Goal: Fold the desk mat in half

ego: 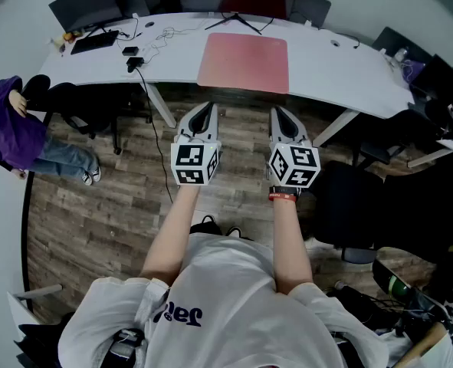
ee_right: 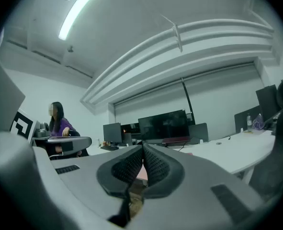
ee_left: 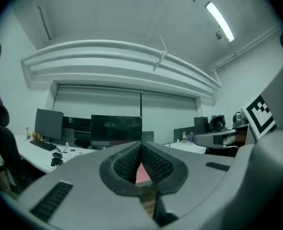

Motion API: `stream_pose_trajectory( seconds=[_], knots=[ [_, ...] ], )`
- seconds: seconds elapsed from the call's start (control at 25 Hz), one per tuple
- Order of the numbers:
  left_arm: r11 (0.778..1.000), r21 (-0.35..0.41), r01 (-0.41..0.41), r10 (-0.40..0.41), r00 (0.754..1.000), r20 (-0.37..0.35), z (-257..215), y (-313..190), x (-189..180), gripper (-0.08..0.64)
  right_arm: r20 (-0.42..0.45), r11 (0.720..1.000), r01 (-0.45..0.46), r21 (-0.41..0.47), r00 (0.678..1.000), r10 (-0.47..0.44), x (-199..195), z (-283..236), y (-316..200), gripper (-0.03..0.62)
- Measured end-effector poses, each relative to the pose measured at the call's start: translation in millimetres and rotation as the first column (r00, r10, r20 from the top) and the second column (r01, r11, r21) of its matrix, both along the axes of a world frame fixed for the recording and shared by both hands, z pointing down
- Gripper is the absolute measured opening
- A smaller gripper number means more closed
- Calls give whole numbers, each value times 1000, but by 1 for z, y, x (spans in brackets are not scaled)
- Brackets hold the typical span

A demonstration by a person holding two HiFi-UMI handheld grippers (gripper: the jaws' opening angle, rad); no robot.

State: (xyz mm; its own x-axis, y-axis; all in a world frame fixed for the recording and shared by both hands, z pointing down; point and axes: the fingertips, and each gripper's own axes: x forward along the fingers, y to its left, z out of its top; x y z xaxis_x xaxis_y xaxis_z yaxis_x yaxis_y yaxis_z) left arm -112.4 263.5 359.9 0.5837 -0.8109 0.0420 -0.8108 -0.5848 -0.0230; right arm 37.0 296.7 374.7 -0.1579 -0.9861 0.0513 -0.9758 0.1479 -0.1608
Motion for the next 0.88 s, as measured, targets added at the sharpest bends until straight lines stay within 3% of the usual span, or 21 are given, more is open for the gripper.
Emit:
stream_pose_trajectory(
  seconds=[0.48, 0.88],
  knots=[
    [997, -73, -28, 27, 1000, -14, 27, -11, 23, 20, 19, 998, -36, -53, 999, 38, 21, 27, -13, 2],
    [992, -118, -49, 42, 997, -67, 54, -75, 38, 20, 19, 995, -37, -88, 999, 38, 21, 47, -75, 0]
  ],
)
